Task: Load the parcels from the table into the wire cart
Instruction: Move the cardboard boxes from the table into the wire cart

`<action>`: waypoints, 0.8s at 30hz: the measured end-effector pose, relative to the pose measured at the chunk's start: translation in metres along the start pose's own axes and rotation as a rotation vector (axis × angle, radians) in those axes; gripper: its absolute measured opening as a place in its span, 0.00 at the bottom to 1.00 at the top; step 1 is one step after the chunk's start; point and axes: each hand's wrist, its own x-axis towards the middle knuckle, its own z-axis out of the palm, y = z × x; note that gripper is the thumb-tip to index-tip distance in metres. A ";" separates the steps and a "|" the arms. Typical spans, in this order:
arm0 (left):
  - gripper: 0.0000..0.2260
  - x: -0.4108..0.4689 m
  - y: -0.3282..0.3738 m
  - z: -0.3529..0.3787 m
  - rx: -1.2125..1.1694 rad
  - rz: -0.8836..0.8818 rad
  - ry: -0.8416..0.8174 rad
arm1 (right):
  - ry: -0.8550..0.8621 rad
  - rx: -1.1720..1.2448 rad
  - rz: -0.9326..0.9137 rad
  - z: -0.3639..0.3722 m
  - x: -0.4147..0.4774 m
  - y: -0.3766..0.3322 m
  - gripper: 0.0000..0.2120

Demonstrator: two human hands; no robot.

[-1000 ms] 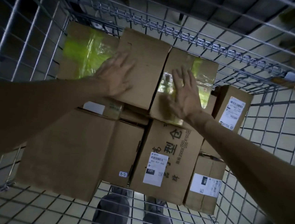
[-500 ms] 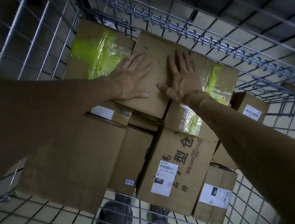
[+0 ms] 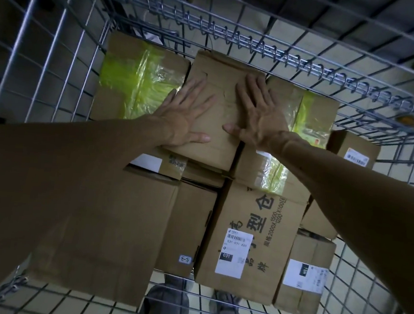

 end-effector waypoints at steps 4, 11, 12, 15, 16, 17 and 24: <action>0.43 -0.004 0.006 -0.004 0.027 -0.030 0.005 | -0.017 0.008 0.007 0.000 0.000 0.000 0.46; 0.35 -0.041 0.018 -0.022 0.005 -0.059 0.019 | -0.054 0.047 0.032 -0.024 -0.023 -0.007 0.42; 0.34 -0.049 0.018 -0.026 -0.004 -0.069 0.019 | -0.065 0.042 0.031 -0.027 -0.030 -0.007 0.41; 0.33 -0.077 0.021 -0.039 -0.050 -0.143 0.045 | -0.116 0.016 0.005 -0.037 -0.057 -0.008 0.36; 0.32 -0.089 0.023 -0.044 -0.066 -0.174 0.048 | -0.129 0.023 -0.006 -0.043 -0.067 -0.009 0.34; 0.32 -0.100 0.027 -0.049 -0.088 -0.199 0.046 | -0.140 0.038 -0.014 -0.050 -0.077 -0.010 0.33; 0.30 -0.238 0.100 -0.100 -0.314 -0.369 0.131 | -0.147 0.155 -0.012 -0.140 -0.177 -0.040 0.34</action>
